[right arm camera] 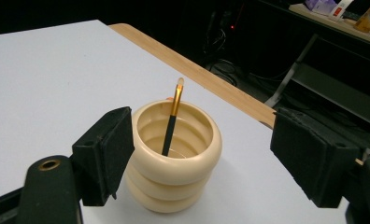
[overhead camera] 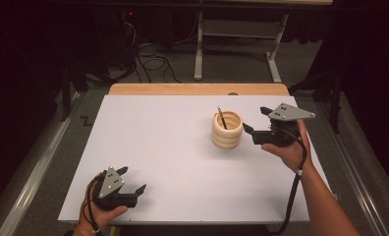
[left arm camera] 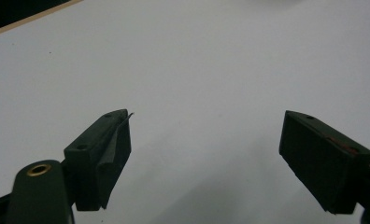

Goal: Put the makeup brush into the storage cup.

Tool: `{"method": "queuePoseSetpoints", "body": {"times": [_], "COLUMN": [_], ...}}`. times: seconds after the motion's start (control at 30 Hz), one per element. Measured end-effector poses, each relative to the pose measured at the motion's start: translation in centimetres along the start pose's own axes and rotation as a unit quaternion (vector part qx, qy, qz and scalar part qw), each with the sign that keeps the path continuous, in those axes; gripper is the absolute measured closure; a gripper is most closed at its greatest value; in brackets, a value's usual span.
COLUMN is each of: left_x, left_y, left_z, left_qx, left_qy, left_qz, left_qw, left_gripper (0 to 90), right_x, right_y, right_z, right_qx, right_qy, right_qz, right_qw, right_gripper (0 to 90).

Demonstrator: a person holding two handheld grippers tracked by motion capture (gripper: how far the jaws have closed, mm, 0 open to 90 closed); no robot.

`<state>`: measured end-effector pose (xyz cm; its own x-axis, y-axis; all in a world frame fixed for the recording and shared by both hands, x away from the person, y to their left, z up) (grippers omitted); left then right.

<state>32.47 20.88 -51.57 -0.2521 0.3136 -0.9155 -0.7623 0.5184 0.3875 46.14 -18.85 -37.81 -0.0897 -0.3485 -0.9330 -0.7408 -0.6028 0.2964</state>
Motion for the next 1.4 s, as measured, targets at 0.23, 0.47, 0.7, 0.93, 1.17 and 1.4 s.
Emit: {"method": "queuePoseSetpoints", "body": {"times": [0.23, 0.47, 0.7, 0.93, 1.17, 1.4], "left_x": [0.0, 0.0, 0.1, 0.1, 0.1, 0.1], "left_y": [0.0, 0.0, 0.0, 0.0, -0.1, -0.1], "left_z": [0.0, 0.0, 0.0, 0.0, 0.0, 0.0], "left_qx": [0.000, -0.001, 0.000, 0.000, 0.000, -0.001], "left_qy": [-0.001, -0.001, -0.002, -0.001, 0.000, 0.000], "left_qz": [0.002, 0.002, 0.003, 0.003, 0.004, 0.003], "left_qw": [1.0000, 1.0000, 1.0000, 1.0000, 1.0000, 1.0000], "left_gripper": [17.7, 17.7, 17.7, 17.7, 17.8, 17.8], "right_x": [0.5, 1.1, 1.6, 2.4, 3.0, 3.8], "right_y": [1.1, 2.1, 2.7, 3.4, 4.1, 4.8], "right_z": [-0.3, -0.7, -0.8, -0.6, -0.4, -0.3], "right_qx": [0.001, 0.008, 0.011, 0.010, 0.007, 0.006], "right_qy": [0.005, 0.007, 0.013, 0.021, 0.026, 0.030], "right_qz": [0.001, 0.000, 0.002, 0.009, 0.010, 0.014], "right_qw": [1.0000, 0.9999, 0.9999, 0.9997, 0.9996, 0.9994], "right_gripper": [22.3, 22.1, 22.1, 22.2, 22.1, 22.1]}}
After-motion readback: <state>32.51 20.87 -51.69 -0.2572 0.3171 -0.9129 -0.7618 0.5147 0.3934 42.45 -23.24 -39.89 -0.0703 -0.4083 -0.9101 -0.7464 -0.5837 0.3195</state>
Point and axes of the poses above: each handheld gripper's, and its own axes: y roughly backward along the jaws, x roughly out of its underside, z roughly to its left, the point moved 6 cm from there along -y, roughly forward along the jaws, and after that the axes turned 9 degrees about -z, right-handed, at the moved point
